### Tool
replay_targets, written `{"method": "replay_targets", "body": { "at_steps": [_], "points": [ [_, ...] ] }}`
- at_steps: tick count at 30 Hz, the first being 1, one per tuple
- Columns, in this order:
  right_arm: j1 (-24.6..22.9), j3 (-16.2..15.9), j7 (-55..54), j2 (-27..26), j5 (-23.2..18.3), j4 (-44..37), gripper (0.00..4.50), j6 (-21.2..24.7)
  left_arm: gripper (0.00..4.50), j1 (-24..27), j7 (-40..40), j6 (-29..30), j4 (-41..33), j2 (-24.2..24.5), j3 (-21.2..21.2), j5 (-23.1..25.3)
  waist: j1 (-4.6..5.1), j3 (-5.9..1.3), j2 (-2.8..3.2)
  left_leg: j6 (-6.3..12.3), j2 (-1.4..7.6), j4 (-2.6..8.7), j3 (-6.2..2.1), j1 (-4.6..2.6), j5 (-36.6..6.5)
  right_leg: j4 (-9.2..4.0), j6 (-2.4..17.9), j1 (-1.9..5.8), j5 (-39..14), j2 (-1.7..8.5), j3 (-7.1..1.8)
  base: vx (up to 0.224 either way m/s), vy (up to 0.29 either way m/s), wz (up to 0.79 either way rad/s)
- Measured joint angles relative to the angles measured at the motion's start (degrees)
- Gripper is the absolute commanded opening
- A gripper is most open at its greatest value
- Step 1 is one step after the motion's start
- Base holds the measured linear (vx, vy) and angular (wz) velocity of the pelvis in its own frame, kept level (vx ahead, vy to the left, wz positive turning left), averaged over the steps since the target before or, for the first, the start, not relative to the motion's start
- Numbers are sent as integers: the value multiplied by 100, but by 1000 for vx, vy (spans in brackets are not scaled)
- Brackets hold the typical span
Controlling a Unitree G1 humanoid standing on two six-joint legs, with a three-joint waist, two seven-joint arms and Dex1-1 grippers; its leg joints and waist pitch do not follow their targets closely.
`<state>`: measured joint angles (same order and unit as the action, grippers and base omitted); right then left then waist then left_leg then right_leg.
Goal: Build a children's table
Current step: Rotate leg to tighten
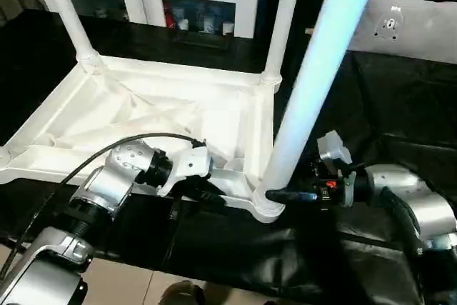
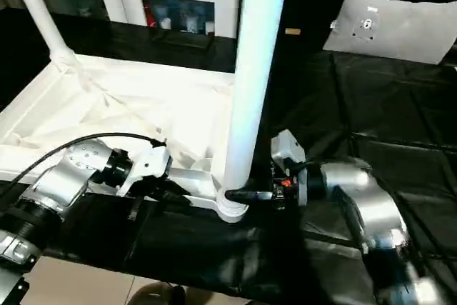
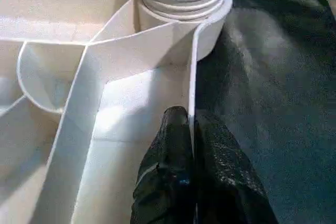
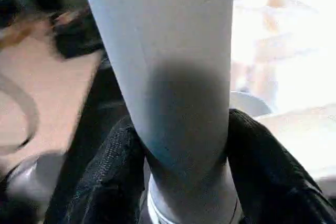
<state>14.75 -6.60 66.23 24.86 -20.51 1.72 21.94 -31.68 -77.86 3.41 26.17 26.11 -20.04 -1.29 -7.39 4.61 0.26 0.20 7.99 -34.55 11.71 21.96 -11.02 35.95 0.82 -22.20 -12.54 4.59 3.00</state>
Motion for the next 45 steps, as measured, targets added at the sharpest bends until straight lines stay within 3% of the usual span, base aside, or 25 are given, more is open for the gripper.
{"method": "replay_targets", "body": {
  "at_steps": [3,5,9,14,17,18,20,23,25,26,29,34,36,38,42,45],
  "points": [
    [-58,225,-1344,-715,398,-138,192,247,0,-55,655,421,103,-192,197,174,186,-7,-5,-27,2,8,-2,-43,17,2,-3,19,-1,1,0,0,0,0],
    [-35,315,-1856,-913,523,-145,191,374,0,-59,935,616,124,-373,234,207,263,-8,-3,-28,2,15,-2,-71,17,-17,-35,39,-21,3,0,0,0,0],
    [465,550,-3564,-1853,1013,282,191,653,0,-340,1911,1076,491,-860,401,415,416,-6,-2,-37,2,30,-10,-82,21,-55,-42,28,-25,4,6,0,0,0],
    [1007,844,-5340,-2640,1524,877,191,593,0,-763,3009,1395,1022,-1533,463,637,472,-5,1,-39,-6,37,-20,-83,23,-119,-41,32,-24,9,18,0,0,0],
    [1215,1093,-6003,-2979,1583,1209,191,351,0,-928,3388,1419,1240,-1761,465,717,474,-5,1,-38,-15,37,-13,-79,22,-131,-33,31,-20,20,14,0,0,0],
    [1248,1129,-6124,-3033,1588,1292,226,245,0,-944,3460,1419,1252,-1808,465,747,472,-4,1,-37,-16,37,-11,-76,22,-137,-18,32,-10,22,14,0,0,0],
    [1278,1191,-6236,-3125,1591,1373,226,102,0,-954,3483,1419,1244,-1818,470,768,472,-5,2,-36,-16,38,-8,-73,21,-153,-4,32,34,22,14,0,0,0],
    [1276,1195,-6207,-3143,1572,1381,269,-13,0,-940,3448,1414,1173,-1784,471,769,454,-5,3,-34,-16,41,-4,-71,20,-163,19,28,129,25,15,0,0,0],
    [1224,1194,-5985,-3120,1519,1279,273,-1,0,-913,3358,1400,1087,-1712,464,766,430,-4,0,-35,-15,64,-4,-67,21,-163,6,16,151,25,21,0,0,0],
    [1206,1192,-5929,-3106,1512,1243,307,5,0,-908,3316,1394,1067,-1689,462,766,415,-5,1,-36,-15,71,-4,-68,22,-160,-7,11,160,25,21,0,0,0],
    [951,941,-5190,-2627,1322,875,316,164,0,-828,3043,1234,884,-1459,399,763,381,-5,0,-42,-9,99,-4,-54,27,-155,-30,-13,163,23,33,0,0,0],
    [590,740,-3792,-1715,797,264,367,491,0,-697,2325,901,634,-971,384,583,364,-3,-10,-15,14,74,-5,49,49,-86,-11,-125,144,19,61,0,0,0],
    [541,715,-3329,-1451,667,167,392,481,0,-665,2092,655,647,-823,371,549,307,-3,-7,-10,31,62,-8,72,55,-81,-7,-141,142,13,76,0,0,0],
    [524,722,-3048,-1285,641,159,404,469,0,-617,1917,487,659,-729,346,550,244,-3,-7,-15,35,53,-8,72,59,-74,-6,-141,142,10,77,0,0,0],
    [494,434,-1440,-168,492,156,443,224,0,-473,989,49,674,-417,277,330,154,-1,-11,-32,35,24,-9,64,48,-75,2,-114,148,14,76,0,0,0],
    [505,337,-740,74,431,218,443,25,0,-431,428,-69,661,-205,197,212,93,0,-13,-42,39,15,-8,36,45,-73,10,-84,154,15,78,0,0,0]
  ]
}}
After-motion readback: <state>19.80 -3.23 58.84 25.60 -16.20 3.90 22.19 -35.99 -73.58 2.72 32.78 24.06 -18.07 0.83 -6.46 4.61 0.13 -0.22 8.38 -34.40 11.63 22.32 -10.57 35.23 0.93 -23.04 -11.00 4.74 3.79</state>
